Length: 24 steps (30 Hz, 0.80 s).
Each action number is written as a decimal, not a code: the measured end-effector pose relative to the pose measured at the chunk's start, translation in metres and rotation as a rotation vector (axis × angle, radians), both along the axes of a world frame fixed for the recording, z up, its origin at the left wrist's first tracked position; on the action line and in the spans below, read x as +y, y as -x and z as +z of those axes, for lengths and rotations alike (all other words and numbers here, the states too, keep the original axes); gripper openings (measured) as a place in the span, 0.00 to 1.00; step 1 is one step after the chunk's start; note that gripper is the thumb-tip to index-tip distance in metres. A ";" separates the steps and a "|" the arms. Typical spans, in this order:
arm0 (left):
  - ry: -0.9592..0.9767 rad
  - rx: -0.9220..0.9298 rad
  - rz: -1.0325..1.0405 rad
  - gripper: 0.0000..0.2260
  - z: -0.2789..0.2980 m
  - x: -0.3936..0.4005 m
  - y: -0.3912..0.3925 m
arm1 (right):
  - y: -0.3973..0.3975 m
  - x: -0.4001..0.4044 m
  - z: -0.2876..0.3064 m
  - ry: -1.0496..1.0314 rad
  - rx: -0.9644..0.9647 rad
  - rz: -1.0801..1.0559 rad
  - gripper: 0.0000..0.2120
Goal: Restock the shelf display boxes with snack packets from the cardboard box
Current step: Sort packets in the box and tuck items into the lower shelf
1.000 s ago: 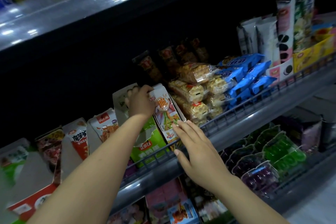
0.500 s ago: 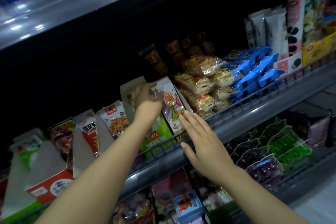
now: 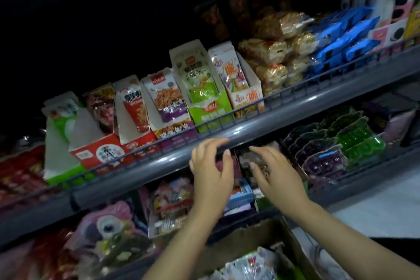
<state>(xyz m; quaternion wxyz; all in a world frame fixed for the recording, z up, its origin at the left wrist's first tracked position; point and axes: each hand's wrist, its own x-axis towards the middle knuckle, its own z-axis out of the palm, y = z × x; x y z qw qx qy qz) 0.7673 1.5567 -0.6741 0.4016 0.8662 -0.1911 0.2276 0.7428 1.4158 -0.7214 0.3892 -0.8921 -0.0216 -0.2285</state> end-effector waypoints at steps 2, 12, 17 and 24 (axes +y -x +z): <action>0.022 0.074 0.029 0.13 -0.035 0.007 0.013 | 0.011 0.003 -0.026 0.007 0.082 0.011 0.17; 0.049 0.653 0.103 0.10 -0.192 0.032 0.059 | 0.061 0.013 -0.148 0.029 0.552 0.074 0.16; 0.003 0.844 0.184 0.10 -0.250 0.037 0.074 | 0.077 0.018 -0.204 0.045 0.803 0.124 0.18; -0.058 1.097 0.142 0.15 -0.305 0.040 0.079 | 0.080 0.028 -0.272 -0.089 1.053 0.147 0.23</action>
